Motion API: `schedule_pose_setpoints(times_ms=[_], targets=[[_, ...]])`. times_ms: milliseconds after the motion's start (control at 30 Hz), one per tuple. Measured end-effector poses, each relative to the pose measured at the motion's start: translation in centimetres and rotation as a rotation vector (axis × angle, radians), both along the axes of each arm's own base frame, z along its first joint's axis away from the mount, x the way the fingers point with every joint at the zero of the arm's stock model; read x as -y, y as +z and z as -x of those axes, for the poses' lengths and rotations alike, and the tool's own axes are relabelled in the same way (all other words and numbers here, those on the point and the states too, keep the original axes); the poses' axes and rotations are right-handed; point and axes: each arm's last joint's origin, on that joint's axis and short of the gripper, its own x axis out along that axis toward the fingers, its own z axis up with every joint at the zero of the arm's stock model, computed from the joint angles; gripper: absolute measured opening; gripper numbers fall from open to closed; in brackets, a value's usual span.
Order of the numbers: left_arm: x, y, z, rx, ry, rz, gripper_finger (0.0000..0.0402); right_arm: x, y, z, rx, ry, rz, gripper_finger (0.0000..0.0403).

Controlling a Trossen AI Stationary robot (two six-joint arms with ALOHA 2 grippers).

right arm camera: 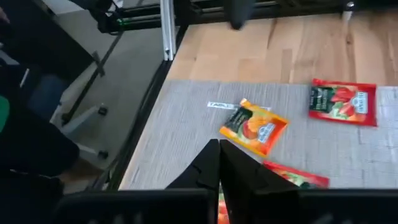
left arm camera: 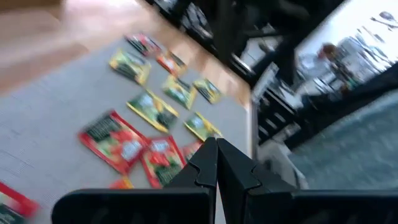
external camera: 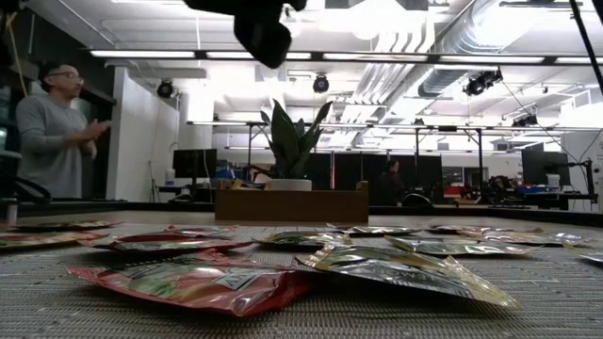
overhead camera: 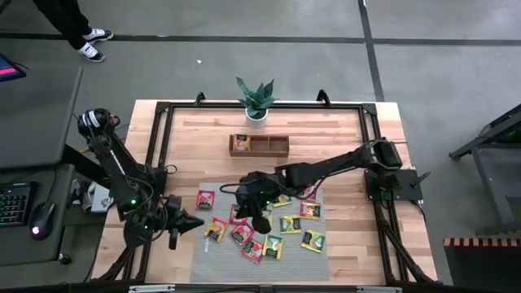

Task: Pick & Place Tea
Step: Put the orange tea bag into the left section of the wooden organizer

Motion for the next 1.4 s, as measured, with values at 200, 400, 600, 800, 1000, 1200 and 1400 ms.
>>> schedule_pose_setpoints(times_ms=[200,400,600,800,1000,1200,1400], targets=[[0.7,-0.4,0.8,-0.084,-0.142,0.060,0.0000,-1.1,-3.5,-0.8,-0.103,0.029,0.017,0.0002],[0.6,-1.3,1.2,-0.233,-0.236,0.103,0.0000,-1.1,-5.4,-1.8,-0.095,0.059,-0.012,0.0001],[0.7,-2.5,1.2,-0.348,-0.175,0.231,0.0000,-0.7,-5.1,-2.8,0.015,0.058,-0.038,0.0001],[1.3,-4.1,1.0,-0.388,-0.077,0.289,0.0000,0.0,-4.9,-3.5,0.093,0.060,-0.039,0.0000],[2.0,-5.3,0.6,-0.399,-0.031,0.359,0.0000,0.0,-5.1,-4.4,0.094,0.104,-0.002,0.0000],[2.2,-5.4,0.5,-0.375,-0.011,0.379,0.0000,-0.2,-5.7,-6.4,0.011,0.159,0.058,0.0000],[2.2,-5.4,0.5,-0.378,-0.010,0.383,0.0000,-0.6,-6.0,-8.4,-0.056,0.208,0.116,0.0000]])
